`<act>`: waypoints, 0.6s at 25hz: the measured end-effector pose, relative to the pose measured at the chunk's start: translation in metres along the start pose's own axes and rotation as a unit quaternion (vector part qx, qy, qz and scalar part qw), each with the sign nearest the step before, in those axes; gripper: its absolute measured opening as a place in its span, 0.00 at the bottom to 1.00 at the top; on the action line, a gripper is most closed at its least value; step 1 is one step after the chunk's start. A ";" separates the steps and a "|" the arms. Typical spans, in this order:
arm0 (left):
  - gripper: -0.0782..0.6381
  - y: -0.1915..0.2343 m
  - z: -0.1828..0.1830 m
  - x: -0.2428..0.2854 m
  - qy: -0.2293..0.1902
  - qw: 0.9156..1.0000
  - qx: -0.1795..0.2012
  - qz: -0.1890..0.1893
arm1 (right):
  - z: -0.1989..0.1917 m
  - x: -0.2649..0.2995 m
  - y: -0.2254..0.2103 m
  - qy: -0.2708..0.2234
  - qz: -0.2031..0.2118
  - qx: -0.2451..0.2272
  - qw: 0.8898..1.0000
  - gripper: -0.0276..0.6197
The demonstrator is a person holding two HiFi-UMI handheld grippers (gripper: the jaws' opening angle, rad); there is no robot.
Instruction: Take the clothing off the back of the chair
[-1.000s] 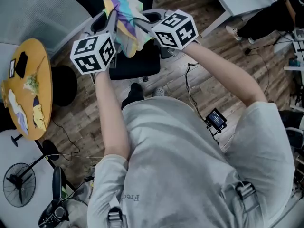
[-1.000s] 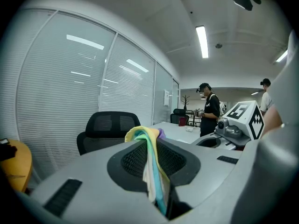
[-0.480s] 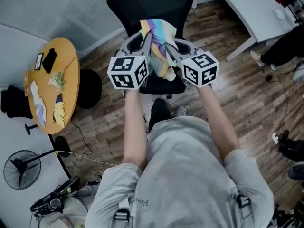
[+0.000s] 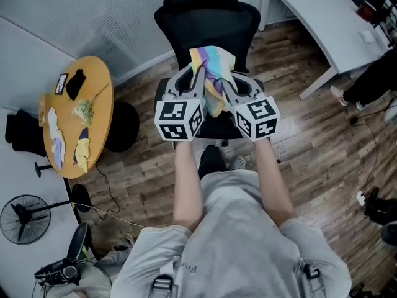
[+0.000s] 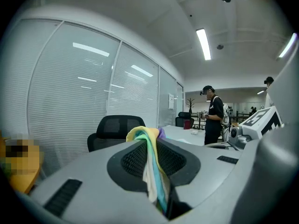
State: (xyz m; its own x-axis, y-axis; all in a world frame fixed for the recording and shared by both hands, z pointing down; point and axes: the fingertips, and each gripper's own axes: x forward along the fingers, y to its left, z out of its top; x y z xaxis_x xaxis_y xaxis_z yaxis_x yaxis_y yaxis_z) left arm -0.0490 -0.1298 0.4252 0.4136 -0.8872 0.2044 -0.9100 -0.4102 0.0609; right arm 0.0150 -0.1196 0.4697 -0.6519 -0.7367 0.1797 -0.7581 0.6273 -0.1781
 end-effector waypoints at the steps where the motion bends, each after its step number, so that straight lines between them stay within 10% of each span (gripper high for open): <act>1: 0.21 0.001 -0.003 -0.003 0.001 1.000 -0.004 0.000 | -0.003 0.000 0.003 0.001 0.000 0.000 1.000 0.10; 15: 0.21 -0.002 -0.019 -0.022 0.009 1.000 -0.011 0.000 | -0.019 -0.009 0.018 0.009 0.006 0.014 1.000 0.10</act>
